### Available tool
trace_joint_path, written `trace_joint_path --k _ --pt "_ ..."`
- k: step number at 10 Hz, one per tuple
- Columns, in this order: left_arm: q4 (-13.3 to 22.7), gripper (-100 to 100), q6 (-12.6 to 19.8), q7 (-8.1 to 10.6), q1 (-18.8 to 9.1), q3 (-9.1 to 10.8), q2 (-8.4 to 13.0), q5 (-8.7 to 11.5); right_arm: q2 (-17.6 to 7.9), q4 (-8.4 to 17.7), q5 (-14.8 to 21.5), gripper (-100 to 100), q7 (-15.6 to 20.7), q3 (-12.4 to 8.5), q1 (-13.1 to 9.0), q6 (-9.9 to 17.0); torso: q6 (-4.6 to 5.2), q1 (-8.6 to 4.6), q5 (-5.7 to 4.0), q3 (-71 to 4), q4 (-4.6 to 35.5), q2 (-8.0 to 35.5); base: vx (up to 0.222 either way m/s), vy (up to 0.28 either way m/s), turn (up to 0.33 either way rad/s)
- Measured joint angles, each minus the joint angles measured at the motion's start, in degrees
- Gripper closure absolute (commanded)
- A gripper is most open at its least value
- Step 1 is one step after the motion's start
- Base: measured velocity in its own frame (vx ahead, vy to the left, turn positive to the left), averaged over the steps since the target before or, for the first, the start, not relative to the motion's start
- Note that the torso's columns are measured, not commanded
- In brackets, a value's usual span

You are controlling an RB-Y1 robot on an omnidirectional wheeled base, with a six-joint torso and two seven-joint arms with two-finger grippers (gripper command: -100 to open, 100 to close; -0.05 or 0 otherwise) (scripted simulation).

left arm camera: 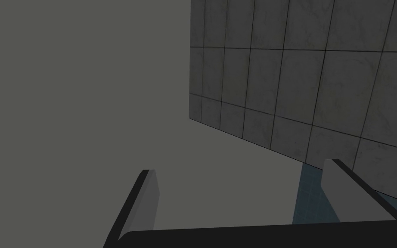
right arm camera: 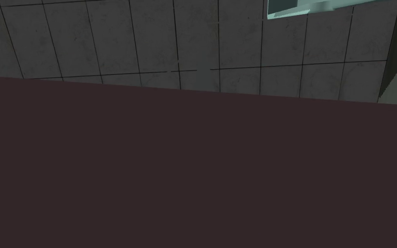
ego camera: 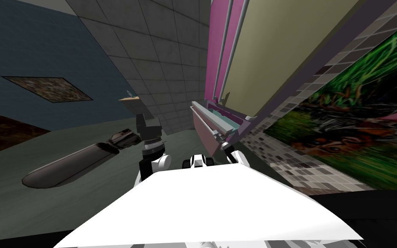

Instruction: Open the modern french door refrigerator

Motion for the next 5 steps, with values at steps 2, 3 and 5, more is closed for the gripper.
trace_joint_path --k 2,3,5 --pt "0.0 0 0.0 0.00 0.0 -0.01 0.0 0.0 -2.1 -1.0 0.5 -100 -2.8 0.1 -1.0 2.0 0.00 0.12 0.03 0.0 0.0 0.1 -0.043 0.034 0.033" --pt "0.0 0 0.0 0.00 0.0 -0.01 0.0 0.0 -3.0 -2.2 1.2 -100 -4.5 0.6 -1.0 3.4 0.00 0.11 0.05 0.0 0.1 0.1 -0.045 0.045 0.032" --pt "0.0 0 0.0 0.00 0.0 0.00 0.0 0.0 -5.1 -3.4 1.8 -100 -7.8 0.8 -1.3 5.6 -0.02 0.18 0.19 0.2 0.4 0.4 -0.026 0.020 0.023"
